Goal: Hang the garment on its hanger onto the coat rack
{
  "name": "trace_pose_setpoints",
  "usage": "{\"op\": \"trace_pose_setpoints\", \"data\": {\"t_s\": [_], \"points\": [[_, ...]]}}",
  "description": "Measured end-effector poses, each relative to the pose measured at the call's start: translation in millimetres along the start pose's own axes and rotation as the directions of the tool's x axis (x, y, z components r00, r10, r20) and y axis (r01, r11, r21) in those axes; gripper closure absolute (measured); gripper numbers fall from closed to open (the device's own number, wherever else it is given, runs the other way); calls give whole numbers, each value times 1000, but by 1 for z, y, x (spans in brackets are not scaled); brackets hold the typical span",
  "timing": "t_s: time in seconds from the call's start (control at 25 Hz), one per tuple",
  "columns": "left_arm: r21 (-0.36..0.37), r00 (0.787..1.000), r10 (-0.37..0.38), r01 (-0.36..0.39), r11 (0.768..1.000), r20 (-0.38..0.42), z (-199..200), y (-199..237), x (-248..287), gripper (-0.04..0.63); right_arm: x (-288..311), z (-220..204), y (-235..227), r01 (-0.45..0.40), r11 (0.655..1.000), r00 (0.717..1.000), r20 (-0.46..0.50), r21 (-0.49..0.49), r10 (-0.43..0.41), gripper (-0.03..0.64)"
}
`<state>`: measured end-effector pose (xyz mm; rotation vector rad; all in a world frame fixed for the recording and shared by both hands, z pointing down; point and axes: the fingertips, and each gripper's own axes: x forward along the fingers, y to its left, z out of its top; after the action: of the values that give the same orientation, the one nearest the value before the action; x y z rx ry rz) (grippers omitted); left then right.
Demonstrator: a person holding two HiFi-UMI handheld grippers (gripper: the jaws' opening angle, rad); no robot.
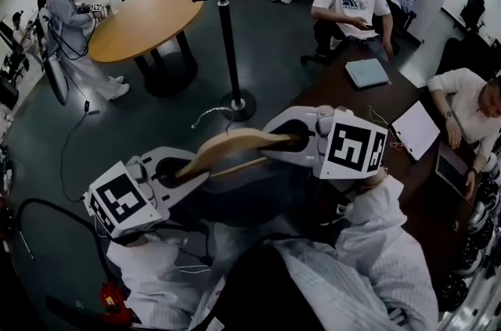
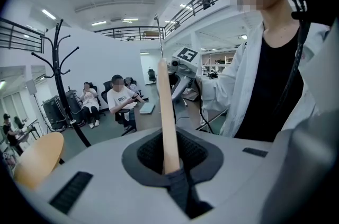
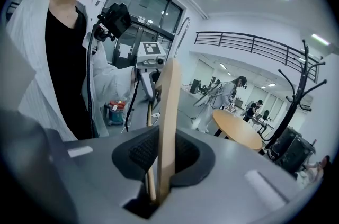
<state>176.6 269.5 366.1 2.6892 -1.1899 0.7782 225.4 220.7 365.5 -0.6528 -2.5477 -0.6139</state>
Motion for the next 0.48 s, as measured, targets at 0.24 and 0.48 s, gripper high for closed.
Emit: {"op": "trace_pose_setpoints", "data": {"t_s": [0.24, 0.48], "points": [[19, 999, -54, 53, 998, 8, -33, 72, -21, 563, 54, 3, -58, 36, 999, 999, -29, 24, -35, 575], [70, 993, -118, 118, 990, -10, -56, 162, -66, 563, 116, 30, -127, 139, 988, 990, -37, 72, -137, 575]]}}
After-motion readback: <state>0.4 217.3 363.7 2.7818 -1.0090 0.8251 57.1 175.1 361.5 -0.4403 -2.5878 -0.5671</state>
